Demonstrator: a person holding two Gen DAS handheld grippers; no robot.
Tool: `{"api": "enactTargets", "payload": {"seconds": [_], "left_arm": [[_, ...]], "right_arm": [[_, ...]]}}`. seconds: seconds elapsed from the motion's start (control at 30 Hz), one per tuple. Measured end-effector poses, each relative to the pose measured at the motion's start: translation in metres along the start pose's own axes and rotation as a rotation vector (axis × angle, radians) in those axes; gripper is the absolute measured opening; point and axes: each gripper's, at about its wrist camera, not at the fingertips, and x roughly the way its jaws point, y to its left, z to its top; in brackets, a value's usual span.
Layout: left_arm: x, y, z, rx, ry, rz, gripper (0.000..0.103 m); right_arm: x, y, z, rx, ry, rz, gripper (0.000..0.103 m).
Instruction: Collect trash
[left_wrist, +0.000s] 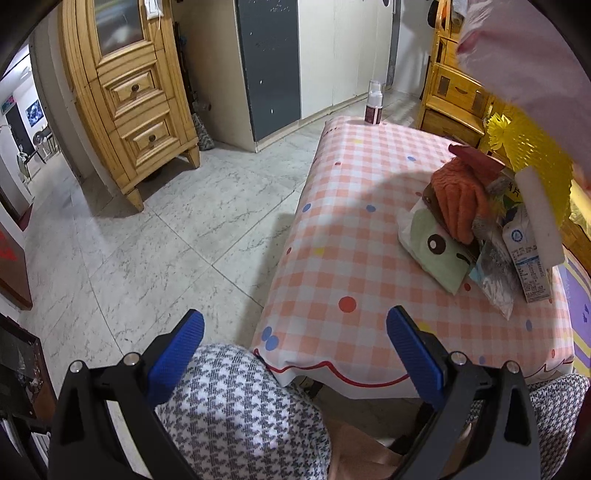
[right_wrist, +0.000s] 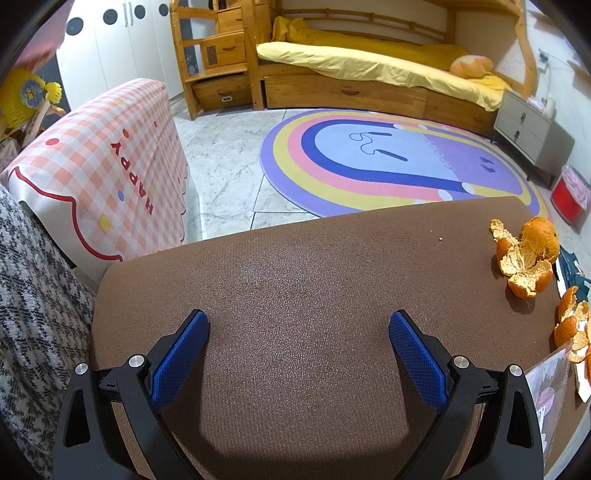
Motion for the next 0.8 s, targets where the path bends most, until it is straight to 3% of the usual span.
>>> {"api": "enactTargets", "payload": {"seconds": [0.53,0.8], "left_arm": [[0.001,-0.054,0.016,0.158,-0.081,-0.072,0.096],[0.018,-0.071,0.026,0.174,-0.056,-0.022,0.096]], "right_arm": [[0.0,0.0,0.0,0.0,0.0,0.0,0.097],[0.0,0.0,0.0,0.001,0.0,0.0,0.097]]}}
